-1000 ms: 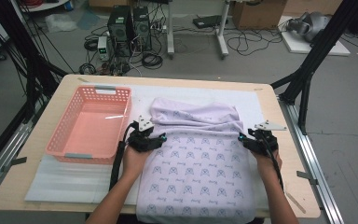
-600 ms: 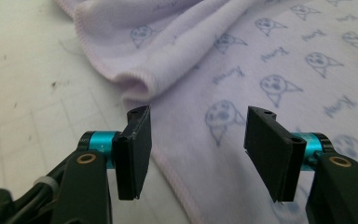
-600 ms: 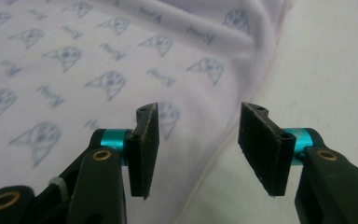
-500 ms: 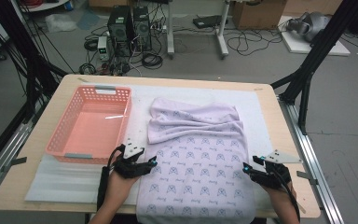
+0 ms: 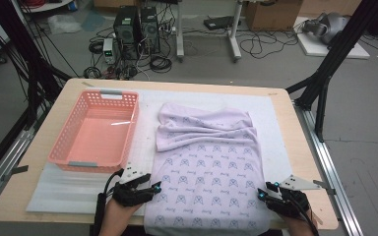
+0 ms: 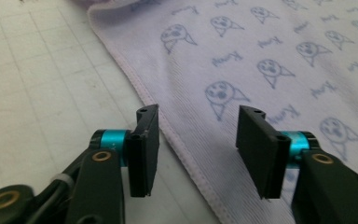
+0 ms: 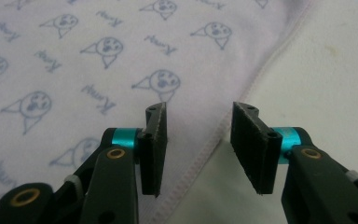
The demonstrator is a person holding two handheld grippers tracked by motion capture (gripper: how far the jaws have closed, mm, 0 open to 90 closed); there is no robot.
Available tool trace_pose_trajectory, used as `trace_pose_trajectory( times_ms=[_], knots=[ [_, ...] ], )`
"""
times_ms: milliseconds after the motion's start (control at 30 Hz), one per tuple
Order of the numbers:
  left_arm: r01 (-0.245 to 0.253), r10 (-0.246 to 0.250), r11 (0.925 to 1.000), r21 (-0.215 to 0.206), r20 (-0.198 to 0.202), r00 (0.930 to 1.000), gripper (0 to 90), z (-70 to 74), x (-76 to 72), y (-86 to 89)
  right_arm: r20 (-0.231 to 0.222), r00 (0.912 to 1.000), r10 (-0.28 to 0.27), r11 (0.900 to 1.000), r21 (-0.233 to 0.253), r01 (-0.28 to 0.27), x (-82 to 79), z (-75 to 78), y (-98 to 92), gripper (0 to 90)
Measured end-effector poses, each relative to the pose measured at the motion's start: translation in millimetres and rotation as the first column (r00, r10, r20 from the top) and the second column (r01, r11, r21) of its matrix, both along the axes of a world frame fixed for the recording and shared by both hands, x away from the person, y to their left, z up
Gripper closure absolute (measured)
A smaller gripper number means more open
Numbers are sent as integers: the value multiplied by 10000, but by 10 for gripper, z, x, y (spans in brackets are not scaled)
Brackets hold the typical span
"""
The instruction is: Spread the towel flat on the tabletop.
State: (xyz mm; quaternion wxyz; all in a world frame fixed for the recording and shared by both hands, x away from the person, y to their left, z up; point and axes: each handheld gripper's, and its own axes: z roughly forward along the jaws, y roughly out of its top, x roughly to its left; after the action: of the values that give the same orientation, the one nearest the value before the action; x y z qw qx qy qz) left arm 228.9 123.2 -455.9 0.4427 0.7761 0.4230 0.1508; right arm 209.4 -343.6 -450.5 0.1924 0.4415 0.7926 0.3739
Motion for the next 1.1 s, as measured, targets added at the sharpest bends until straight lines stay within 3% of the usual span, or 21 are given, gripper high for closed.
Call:
trace_pose_trajectory(
  times_ms=[67,133,167,233,367,533,867,933,967,1000,1033,1100],
  knots=[
    [-90,86,9996,264,132,9999,701,0,-48,-7,28,10000,-85,9999,88,85,-36,-8,-9,640],
    [19,-25,9995,327,201,9998,859,-3,-89,-34,-89,10000,-31,9995,314,33,-62,-10,-6,783],
    [-6,-3,9991,421,221,9998,866,1,-100,-40,-135,9998,143,9990,436,-137,-72,-11,0,847],
    [-175,172,9993,344,101,9998,874,9,-125,-46,-133,9998,142,9994,305,-138,-97,0,10,862],
    [-10,17,9996,294,-231,9997,876,37,-190,3,-409,9988,256,9985,503,-235,-156,27,-59,866],
    [175,-168,9997,139,-475,9987,876,79,-300,82,-281,9977,624,9966,566,-607,-289,82,-106,865],
    [947,-959,9952,-247,-524,9940,876,196,-763,327,-273,9885,1490,9865,728,-1467,-727,192,-114,865],
    [1068,-1076,9928,-543,-117,9941,853,210,-800,355,-204,9868,1606,9849,687,-1589,-811,222,-98,836],
    [1116,-1115,9910,-742,54,9938,779,208,-777,357,-228,9881,1523,9862,690,-1504,-820,228,-97,771],
    [1015,-1010,9915,-818,109,9948,606,198,-730,347,-215,9905,1361,9889,634,-1345,-810,229,-93,670],
    [861,-861,9925,-870,35,9963,516,188,-667,325,-174,9934,1130,9917,631,-1117,-782,225,-92,663],
    [716,-708,9938,-846,119,9974,497,177,-570,277,-92,9959,895,9938,665,-887,-701,217,-74,647]
  ],
)
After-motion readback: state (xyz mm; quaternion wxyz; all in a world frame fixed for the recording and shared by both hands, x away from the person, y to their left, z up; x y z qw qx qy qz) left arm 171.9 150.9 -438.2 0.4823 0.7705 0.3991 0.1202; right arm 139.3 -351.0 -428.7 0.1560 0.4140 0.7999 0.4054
